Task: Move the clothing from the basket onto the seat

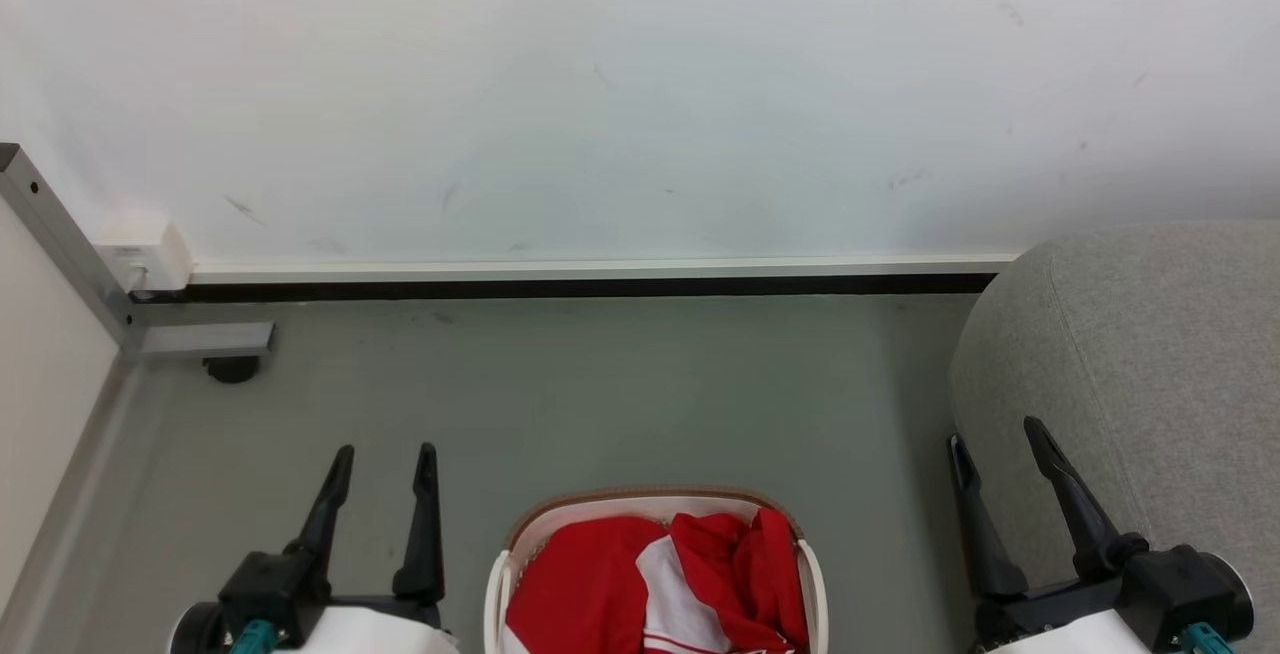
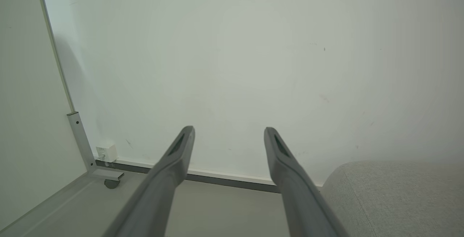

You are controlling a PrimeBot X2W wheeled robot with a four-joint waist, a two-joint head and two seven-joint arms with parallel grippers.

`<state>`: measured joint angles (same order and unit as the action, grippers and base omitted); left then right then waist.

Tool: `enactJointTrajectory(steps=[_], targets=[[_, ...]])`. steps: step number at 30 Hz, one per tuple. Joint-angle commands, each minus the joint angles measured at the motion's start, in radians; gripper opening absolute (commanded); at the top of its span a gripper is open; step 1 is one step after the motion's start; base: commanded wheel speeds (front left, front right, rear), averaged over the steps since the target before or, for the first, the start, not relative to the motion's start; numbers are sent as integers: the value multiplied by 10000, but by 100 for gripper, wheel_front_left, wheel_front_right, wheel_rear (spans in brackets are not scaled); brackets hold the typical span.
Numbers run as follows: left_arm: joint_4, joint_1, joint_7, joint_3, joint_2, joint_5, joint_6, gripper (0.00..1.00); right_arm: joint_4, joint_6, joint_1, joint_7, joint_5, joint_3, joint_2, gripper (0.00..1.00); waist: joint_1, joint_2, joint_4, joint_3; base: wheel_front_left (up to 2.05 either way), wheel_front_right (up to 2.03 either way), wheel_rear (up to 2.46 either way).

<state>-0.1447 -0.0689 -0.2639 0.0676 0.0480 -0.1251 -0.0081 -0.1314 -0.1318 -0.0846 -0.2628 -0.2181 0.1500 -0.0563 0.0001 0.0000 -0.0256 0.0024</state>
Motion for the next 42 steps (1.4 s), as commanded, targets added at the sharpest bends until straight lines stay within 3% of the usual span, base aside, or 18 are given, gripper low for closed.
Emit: enactJointTrajectory(steps=[1, 21, 29, 42], targets=[[-11, -49, -11, -30, 44, 0, -3, 100, 34, 21, -65, -30, 30, -36, 7, 100, -1, 0, -1, 0, 0, 0, 0], [-110, -15, -9, -92, 44, -174, -18, 100, 15, 21, -135, -18, 1, -15, 43, 100, -1, 0, -206, 100, 0, 0, 0], [-102, -205, -9, -100, 44, -239, 51, 100, 110, 21, -261, -16, 37, -74, 44, 100, -1, 0, -724, 551, 0, 0, 0], [-980, -1119, -9, -199, 119, 541, -286, 100, 361, 21, -990, -15, -235, -74, 55, 100, -1, 0, -2031, 2117, 0, 0, 0]])
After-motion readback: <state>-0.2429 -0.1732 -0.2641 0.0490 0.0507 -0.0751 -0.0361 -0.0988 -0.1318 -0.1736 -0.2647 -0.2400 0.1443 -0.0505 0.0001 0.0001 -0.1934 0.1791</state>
